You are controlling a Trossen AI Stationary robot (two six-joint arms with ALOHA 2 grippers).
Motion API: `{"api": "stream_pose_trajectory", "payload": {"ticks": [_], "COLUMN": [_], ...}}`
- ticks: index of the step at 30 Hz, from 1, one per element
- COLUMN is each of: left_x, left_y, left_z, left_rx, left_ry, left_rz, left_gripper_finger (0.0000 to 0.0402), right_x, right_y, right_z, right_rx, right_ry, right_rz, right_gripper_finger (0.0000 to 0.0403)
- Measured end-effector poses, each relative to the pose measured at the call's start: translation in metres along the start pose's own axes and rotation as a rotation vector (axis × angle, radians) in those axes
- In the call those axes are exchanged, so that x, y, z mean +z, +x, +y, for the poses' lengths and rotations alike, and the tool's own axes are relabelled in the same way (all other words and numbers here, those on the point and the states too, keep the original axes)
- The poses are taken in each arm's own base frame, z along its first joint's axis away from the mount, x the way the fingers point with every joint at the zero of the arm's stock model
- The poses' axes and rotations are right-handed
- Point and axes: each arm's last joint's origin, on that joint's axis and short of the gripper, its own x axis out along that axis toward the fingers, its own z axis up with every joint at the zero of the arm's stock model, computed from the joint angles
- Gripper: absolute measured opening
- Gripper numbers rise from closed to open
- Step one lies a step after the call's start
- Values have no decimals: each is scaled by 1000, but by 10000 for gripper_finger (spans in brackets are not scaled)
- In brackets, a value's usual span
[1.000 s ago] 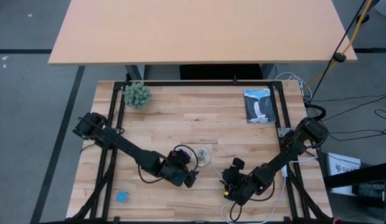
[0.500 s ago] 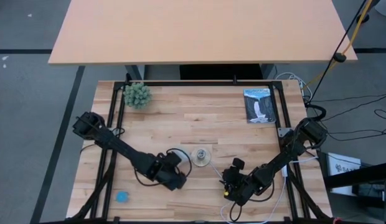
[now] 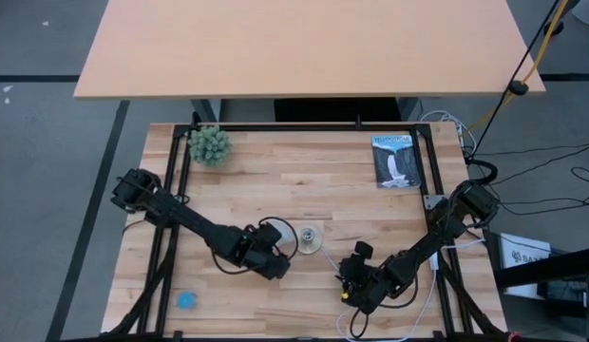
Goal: Screw lightbulb
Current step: Insert the white lightbulb into the desk lamp
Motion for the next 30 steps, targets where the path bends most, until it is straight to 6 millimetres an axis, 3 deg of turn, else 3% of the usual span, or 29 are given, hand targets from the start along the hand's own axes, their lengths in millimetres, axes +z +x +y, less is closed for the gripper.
{"api": "stream_pose_trajectory", "payload": {"ticks": [5,12,17,30], "left_x": [1,-2,3,34], "left_y": [6,30,30,45], "left_z": [2,11,12,32], "left_rx": [26,111,111,184], "left_ry": [41,41,-2,-169], "left_rz": [6,43,41,8], "left_gripper_finger": [353,353,353,337], "right_x": [0,0,0,0], "right_y": [0,0,0,0], "right_z": [0,0,0,0], "right_rx": [-1,-2,-2,-2], "right_ry": [-3,-4,-5,-8], "right_rz": [-1,-1,-1,-1], "right_gripper_finger": [176,176,176,176]}}
